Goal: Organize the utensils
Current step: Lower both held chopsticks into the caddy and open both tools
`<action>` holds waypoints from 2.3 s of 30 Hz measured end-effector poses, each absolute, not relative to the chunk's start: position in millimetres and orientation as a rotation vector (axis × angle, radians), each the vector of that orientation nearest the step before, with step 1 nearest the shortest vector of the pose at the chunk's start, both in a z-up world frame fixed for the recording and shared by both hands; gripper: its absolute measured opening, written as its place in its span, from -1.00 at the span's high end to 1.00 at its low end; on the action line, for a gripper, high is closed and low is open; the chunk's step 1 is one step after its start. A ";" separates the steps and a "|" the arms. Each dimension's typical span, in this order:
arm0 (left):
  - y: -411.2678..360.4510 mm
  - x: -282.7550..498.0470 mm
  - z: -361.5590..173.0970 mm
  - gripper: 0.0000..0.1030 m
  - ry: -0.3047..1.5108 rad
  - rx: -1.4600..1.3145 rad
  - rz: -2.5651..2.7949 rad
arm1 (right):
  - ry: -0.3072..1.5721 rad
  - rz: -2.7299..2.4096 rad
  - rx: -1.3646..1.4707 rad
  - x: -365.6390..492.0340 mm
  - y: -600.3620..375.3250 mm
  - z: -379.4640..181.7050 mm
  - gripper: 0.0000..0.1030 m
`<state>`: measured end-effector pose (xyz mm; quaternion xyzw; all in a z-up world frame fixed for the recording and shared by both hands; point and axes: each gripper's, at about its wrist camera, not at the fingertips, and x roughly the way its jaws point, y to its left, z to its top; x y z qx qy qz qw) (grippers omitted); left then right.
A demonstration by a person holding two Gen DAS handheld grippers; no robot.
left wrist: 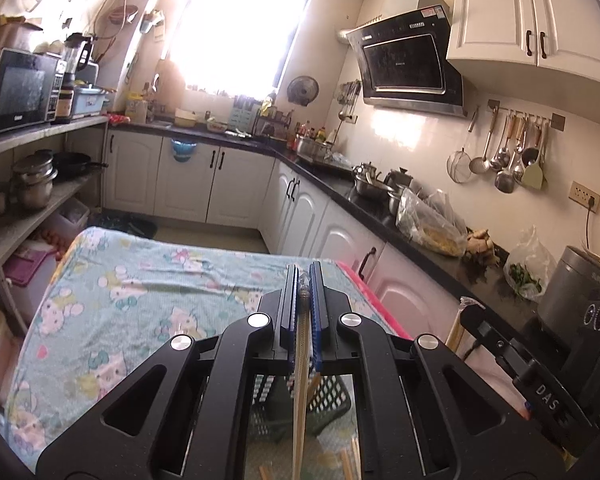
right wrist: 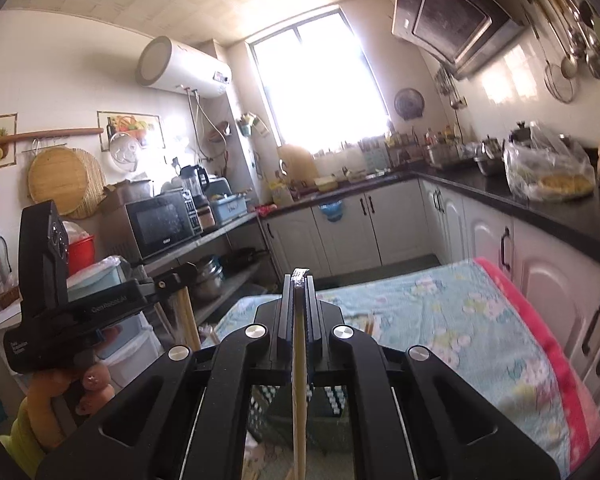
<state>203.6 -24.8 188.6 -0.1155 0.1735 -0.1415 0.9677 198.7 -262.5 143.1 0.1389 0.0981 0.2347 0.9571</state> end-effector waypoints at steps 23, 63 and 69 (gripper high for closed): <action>-35.8 249.6 213.5 0.94 0.244 -0.215 -0.189 | 0.010 0.432 0.212 241.2 -256.2 181.4 0.91; -47.0 284.3 126.0 0.94 0.345 -0.168 -0.221 | 0.243 0.397 0.173 279.6 -229.7 75.0 0.89; -46.8 285.3 119.8 0.94 0.370 -0.167 -0.216 | 0.294 0.392 0.203 278.8 -236.6 68.0 0.65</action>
